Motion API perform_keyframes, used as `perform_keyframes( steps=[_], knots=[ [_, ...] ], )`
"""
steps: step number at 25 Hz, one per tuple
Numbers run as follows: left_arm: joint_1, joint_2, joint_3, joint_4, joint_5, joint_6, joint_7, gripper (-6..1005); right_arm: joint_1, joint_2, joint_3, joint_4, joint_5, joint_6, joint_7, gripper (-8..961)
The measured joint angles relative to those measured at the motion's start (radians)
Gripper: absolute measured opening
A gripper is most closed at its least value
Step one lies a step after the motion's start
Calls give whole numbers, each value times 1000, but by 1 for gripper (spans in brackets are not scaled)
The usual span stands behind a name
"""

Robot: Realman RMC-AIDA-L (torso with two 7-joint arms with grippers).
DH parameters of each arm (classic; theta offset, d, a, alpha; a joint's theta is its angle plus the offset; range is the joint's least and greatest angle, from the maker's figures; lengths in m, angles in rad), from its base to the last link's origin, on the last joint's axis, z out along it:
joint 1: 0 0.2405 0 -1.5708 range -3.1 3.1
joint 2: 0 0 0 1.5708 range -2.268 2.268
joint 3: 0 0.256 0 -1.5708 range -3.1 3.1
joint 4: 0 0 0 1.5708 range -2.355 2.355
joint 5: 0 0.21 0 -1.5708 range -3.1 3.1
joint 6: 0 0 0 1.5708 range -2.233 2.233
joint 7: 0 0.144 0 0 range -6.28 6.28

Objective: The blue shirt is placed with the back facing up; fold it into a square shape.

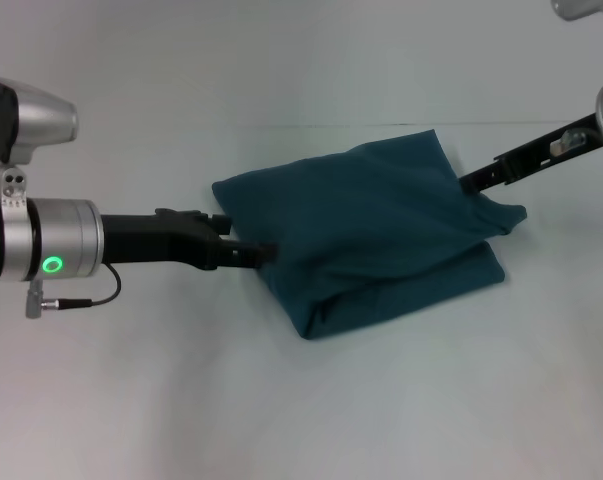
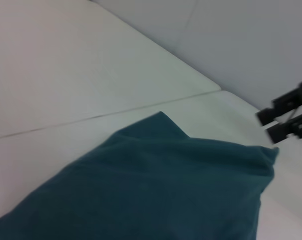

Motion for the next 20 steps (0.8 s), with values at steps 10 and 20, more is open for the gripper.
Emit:
perform_keyframes(
  steps=[10, 20],
  knots=[
    [-5, -2, 29, -1, 9, -7, 10, 934, -77, -3, -4, 94, 82, 138, 10, 743],
    [-25, -3, 66, -2, 27, -24, 2, 934, -125, -30, 32, 137, 184, 188, -2, 783]
  ],
)
